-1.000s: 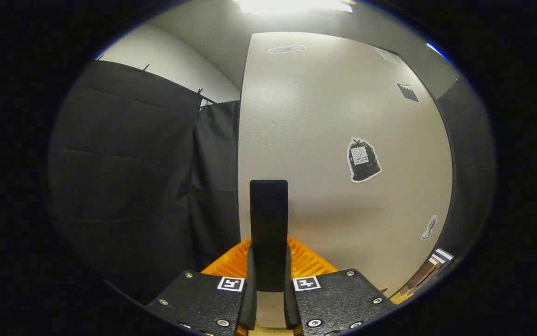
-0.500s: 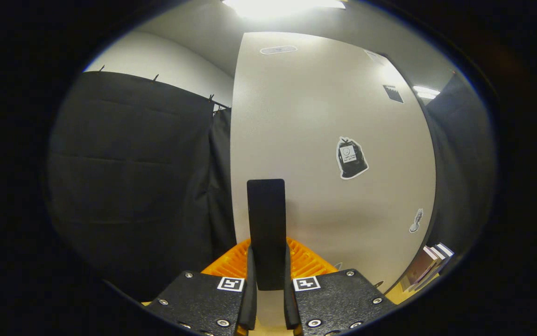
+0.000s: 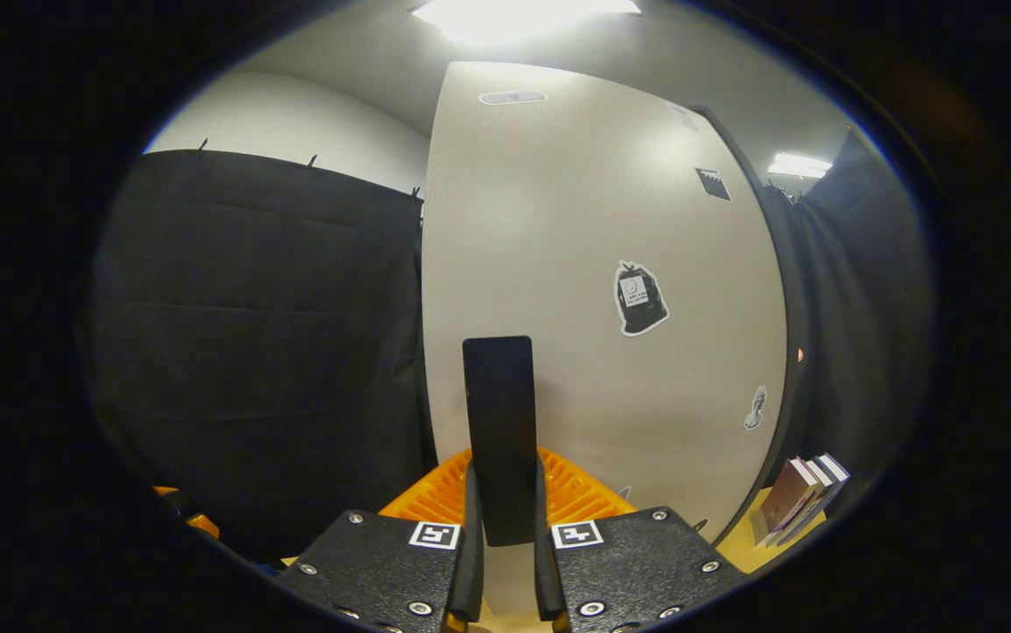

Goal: Open the cabinet door with the right hand, grasp the bottle in the cabinet with the left hand and place it on the coaster, then close the cabinet door with the right hand.

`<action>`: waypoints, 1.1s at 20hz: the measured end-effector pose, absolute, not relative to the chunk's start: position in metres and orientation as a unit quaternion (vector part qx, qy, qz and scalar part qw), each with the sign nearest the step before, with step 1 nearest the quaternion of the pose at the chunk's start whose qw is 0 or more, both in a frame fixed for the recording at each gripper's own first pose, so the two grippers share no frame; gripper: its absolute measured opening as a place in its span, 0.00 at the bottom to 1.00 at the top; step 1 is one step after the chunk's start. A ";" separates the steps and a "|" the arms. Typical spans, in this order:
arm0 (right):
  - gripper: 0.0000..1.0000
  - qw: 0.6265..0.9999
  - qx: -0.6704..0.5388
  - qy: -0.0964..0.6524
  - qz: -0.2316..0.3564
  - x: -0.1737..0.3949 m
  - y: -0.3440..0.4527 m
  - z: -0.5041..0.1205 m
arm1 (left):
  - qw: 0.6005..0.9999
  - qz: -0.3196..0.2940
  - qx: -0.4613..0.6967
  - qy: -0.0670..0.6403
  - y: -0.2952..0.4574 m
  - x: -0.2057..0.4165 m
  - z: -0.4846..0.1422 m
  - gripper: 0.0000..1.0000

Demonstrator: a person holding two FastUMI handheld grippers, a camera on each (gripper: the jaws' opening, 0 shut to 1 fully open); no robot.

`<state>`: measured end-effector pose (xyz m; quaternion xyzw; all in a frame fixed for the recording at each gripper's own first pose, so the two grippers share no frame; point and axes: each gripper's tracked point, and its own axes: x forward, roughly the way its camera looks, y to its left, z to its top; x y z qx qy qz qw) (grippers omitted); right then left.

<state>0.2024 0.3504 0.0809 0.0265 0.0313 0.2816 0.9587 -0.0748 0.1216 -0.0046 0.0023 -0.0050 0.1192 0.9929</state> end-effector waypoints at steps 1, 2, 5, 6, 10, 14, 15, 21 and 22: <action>0.24 0.958 0.027 0.030 0.283 0.202 0.348 0.081 | 0.994 0.113 0.004 -0.003 0.116 -0.071 -0.004 0.83; 0.24 0.958 0.028 0.028 0.286 0.200 0.346 0.081 | 0.994 0.107 0.005 -0.004 0.111 -0.067 -0.005 0.84; 0.24 0.954 0.036 0.020 0.297 0.194 0.340 0.083 | 0.995 0.095 0.007 -0.008 0.097 -0.058 -0.001 0.84; 0.24 0.953 0.036 0.022 0.299 0.194 0.338 0.083 | 0.996 0.091 0.005 -0.011 0.093 -0.056 0.001 0.84; 0.24 0.953 0.032 0.019 0.299 0.190 0.330 0.084 | 0.997 0.073 -0.002 -0.009 0.074 -0.041 -0.004 0.83; 0.23 0.955 0.031 0.021 0.295 0.184 0.319 0.085 | 0.998 0.056 -0.013 -0.005 0.057 -0.025 -0.007 0.84; 0.23 0.955 0.033 0.021 0.293 0.184 0.317 0.084 | 0.999 0.051 -0.016 -0.004 0.049 -0.022 -0.008 0.84; 0.23 0.959 0.039 0.020 0.280 0.182 0.302 0.085 | 1.000 0.024 -0.013 -0.002 0.015 -0.003 -0.008 0.84; 0.23 0.960 0.037 0.019 0.277 0.180 0.299 0.085 | 1.000 0.018 -0.015 -0.001 0.008 0.001 -0.007 0.84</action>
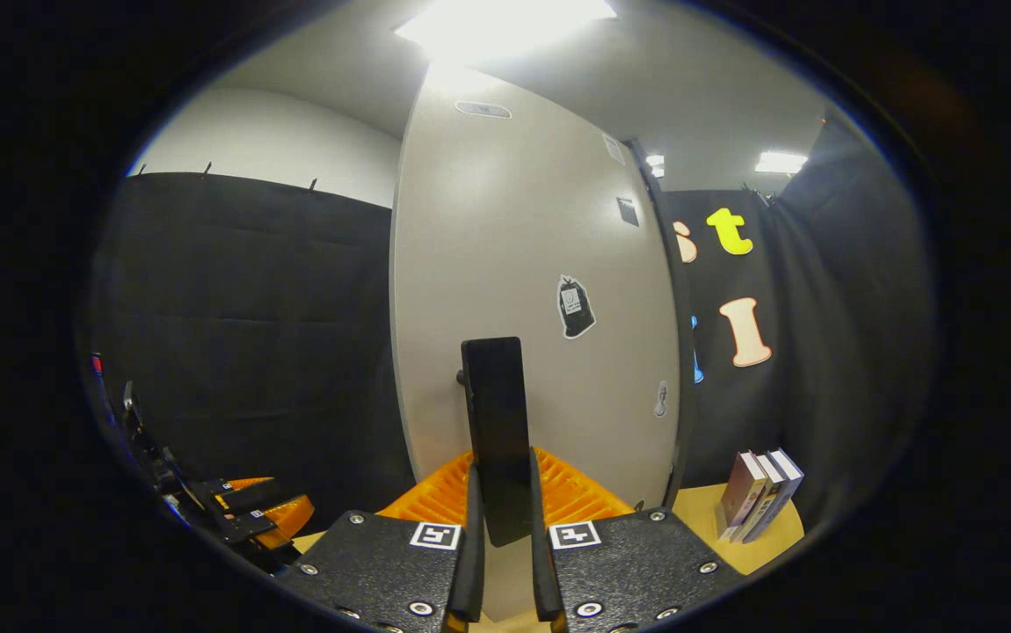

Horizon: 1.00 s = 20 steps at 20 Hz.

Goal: Open the cabinet door with the right hand, grasp the bottle in the cabinet with the left hand and place it on the coaster, then close the cabinet door with the right hand.

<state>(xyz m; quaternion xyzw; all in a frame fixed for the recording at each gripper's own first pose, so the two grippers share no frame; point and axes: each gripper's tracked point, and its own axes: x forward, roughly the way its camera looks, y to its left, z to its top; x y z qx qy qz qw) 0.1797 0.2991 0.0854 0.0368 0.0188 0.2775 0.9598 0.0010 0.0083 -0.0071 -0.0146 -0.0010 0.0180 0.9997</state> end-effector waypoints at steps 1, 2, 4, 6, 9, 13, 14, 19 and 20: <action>0.23 0.961 0.039 0.019 0.273 0.179 0.296 0.086 | 1.000 0.013 -0.015 0.000 0.002 0.004 -0.007 0.84; 0.23 0.962 0.040 0.021 0.269 0.178 0.293 0.085 | 1.000 0.008 -0.017 0.001 -0.005 0.007 -0.005 0.84; 0.23 0.963 0.043 0.022 0.264 0.177 0.286 0.086 | 1.000 -0.005 -0.021 -0.004 -0.022 0.011 0.000 0.84; 0.22 0.965 0.040 0.022 0.258 0.176 0.281 0.087 | 1.000 -0.017 -0.022 -0.008 -0.038 0.015 0.004 0.84; 0.22 0.969 0.034 0.018 0.245 0.179 0.268 0.086 | 0.999 -0.033 -0.021 -0.011 -0.060 0.015 0.009 0.84; 0.20 0.974 0.034 0.014 0.222 0.179 0.251 0.086 | 0.999 -0.047 -0.021 -0.009 -0.087 0.018 0.007 0.84; 0.19 0.975 0.035 0.014 0.217 0.179 0.246 0.087 | 0.999 -0.048 -0.020 -0.009 -0.092 0.019 0.006 0.84; 0.19 0.981 0.043 0.015 0.191 0.191 0.225 0.085 | 0.998 -0.056 -0.022 -0.010 -0.118 0.020 0.011 0.84; 0.19 0.982 0.047 0.015 0.183 0.192 0.219 0.085 | 0.998 -0.059 -0.023 -0.012 -0.124 0.020 0.013 0.83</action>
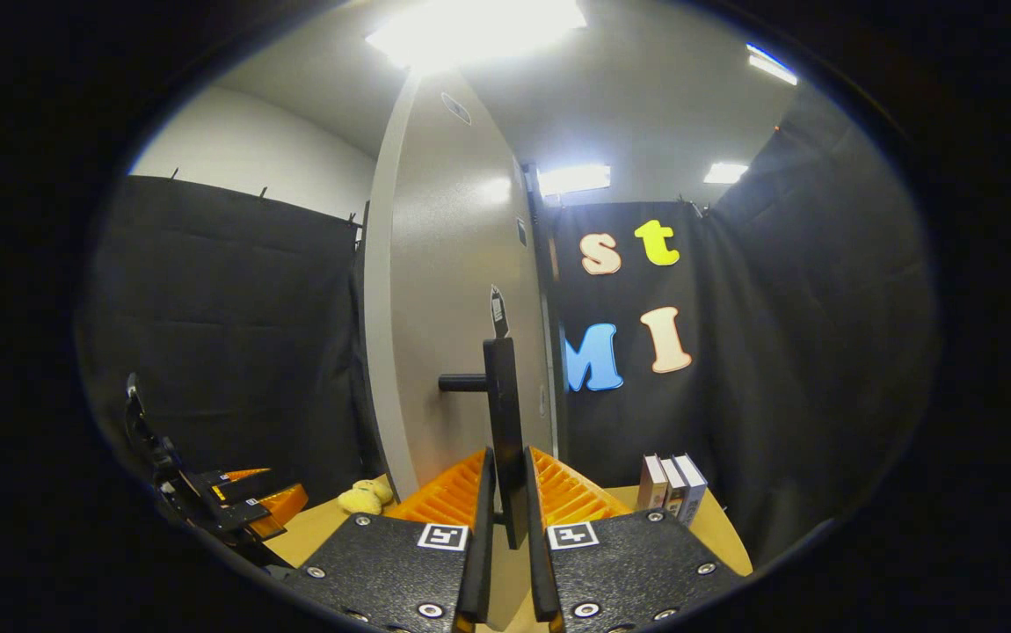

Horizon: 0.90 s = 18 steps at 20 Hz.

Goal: Open the cabinet door with the right hand, grasp the bottle in the cabinet with the left hand and place it on the coaster, then close the cabinet door with the right hand.

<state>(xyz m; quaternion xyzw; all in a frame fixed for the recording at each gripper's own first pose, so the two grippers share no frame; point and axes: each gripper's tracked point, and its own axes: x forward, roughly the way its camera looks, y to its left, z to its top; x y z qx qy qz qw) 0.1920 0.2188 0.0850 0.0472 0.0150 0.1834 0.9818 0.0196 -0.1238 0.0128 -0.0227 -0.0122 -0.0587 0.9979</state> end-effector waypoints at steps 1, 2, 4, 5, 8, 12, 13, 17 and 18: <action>0.19 0.983 0.053 0.016 0.177 0.193 0.212 0.085 | 0.998 -0.060 -0.024 -0.015 -0.129 0.019 0.014 0.84; 0.19 0.983 0.060 0.016 0.173 0.194 0.207 0.084 | 0.998 -0.060 -0.025 -0.015 -0.134 0.019 0.015 0.84; 0.14 0.981 0.079 0.015 0.174 0.194 0.201 0.084 | 0.998 -0.059 -0.023 -0.014 -0.141 0.021 0.017 0.83; 0.13 0.978 0.094 0.017 0.187 0.192 0.203 0.083 | 0.998 -0.062 -0.020 -0.014 -0.146 0.022 0.018 0.83; 0.14 0.969 0.113 0.022 0.219 0.182 0.197 0.077 | 0.998 -0.062 -0.012 -0.014 -0.157 0.030 0.024 0.84; 0.19 0.977 0.078 -0.005 0.196 0.175 0.166 0.072 | 0.998 -0.068 -0.007 -0.013 -0.169 0.044 0.034 0.83; 0.18 0.981 0.061 -0.012 0.184 0.176 0.156 0.069 | 0.997 -0.074 -0.008 -0.013 -0.174 0.049 0.037 0.83; 0.84 0.992 0.007 -0.029 0.124 0.170 0.121 0.058 | 0.995 -0.095 -0.017 -0.022 -0.190 0.077 0.051 0.84; 0.95 0.994 0.000 -0.024 0.111 0.169 0.114 0.053 | 0.994 -0.101 -0.022 -0.025 -0.195 0.087 0.056 0.84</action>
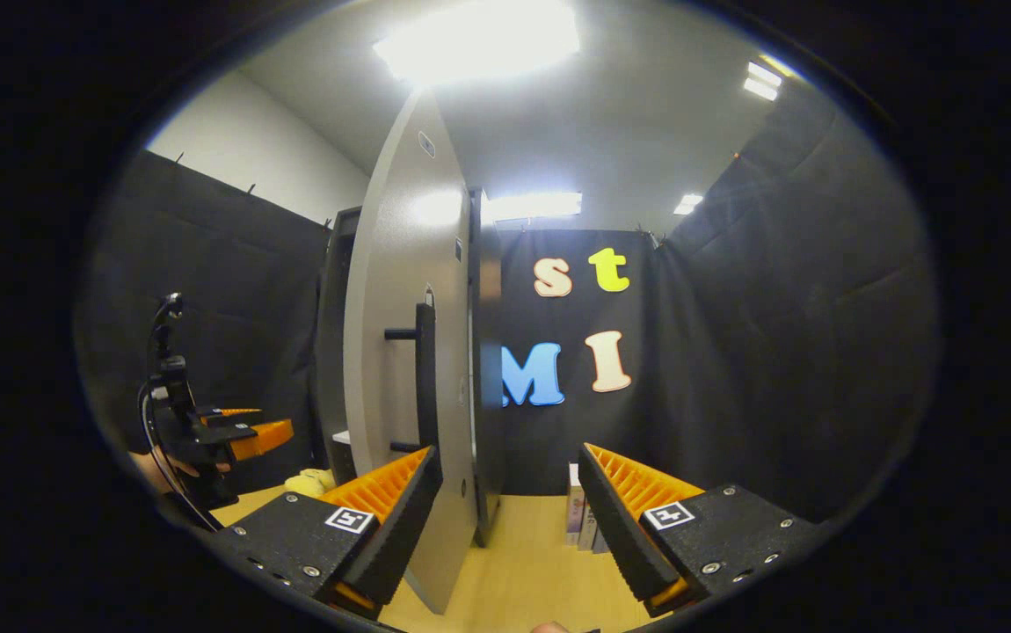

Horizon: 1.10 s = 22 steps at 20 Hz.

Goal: Open the cabinet door with the right hand, grasp the bottle in the cabinet with the left hand and place it on the coaster, then close the cabinet door with the right hand.

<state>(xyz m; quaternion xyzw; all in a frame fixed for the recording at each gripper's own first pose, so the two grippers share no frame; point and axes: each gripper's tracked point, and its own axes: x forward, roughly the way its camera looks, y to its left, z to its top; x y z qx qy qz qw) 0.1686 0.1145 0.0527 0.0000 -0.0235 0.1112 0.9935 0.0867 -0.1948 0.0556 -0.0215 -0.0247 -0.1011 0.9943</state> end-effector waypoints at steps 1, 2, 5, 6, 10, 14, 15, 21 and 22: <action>0.95 0.995 -0.003 -0.017 0.098 0.168 0.109 0.046 | 0.994 -0.107 -0.025 -0.028 -0.199 0.096 0.061 0.84; 0.95 0.996 -0.002 -0.009 0.085 0.166 0.103 0.040 | 0.993 -0.112 -0.025 -0.032 -0.202 0.105 0.066 0.83; 0.95 0.999 0.003 0.003 0.047 0.156 0.088 0.030 | 0.992 -0.120 -0.019 -0.045 -0.205 0.136 0.084 0.84; 0.95 0.999 0.004 0.008 0.031 0.153 0.081 0.026 | 0.991 -0.124 -0.020 -0.048 -0.209 0.148 0.089 0.83; 0.95 0.999 0.015 0.019 -0.025 0.149 0.060 0.017 | 0.986 -0.153 -0.037 -0.060 -0.228 0.191 0.096 0.84; 0.95 0.997 0.019 0.033 -0.071 0.149 0.049 0.004 | 0.982 -0.177 -0.047 -0.049 -0.245 0.229 0.091 0.84; 0.95 0.996 0.021 0.035 -0.082 0.148 0.048 0.001 | 0.981 -0.183 -0.053 -0.041 -0.250 0.240 0.086 0.84; 0.95 0.989 0.026 0.064 -0.129 0.147 0.040 -0.023 | 0.978 -0.200 -0.062 -0.010 -0.268 0.304 0.058 0.84; 0.96 0.987 0.031 0.068 -0.139 0.146 0.039 -0.027 | 0.978 -0.201 -0.062 -0.010 -0.269 0.312 0.056 0.83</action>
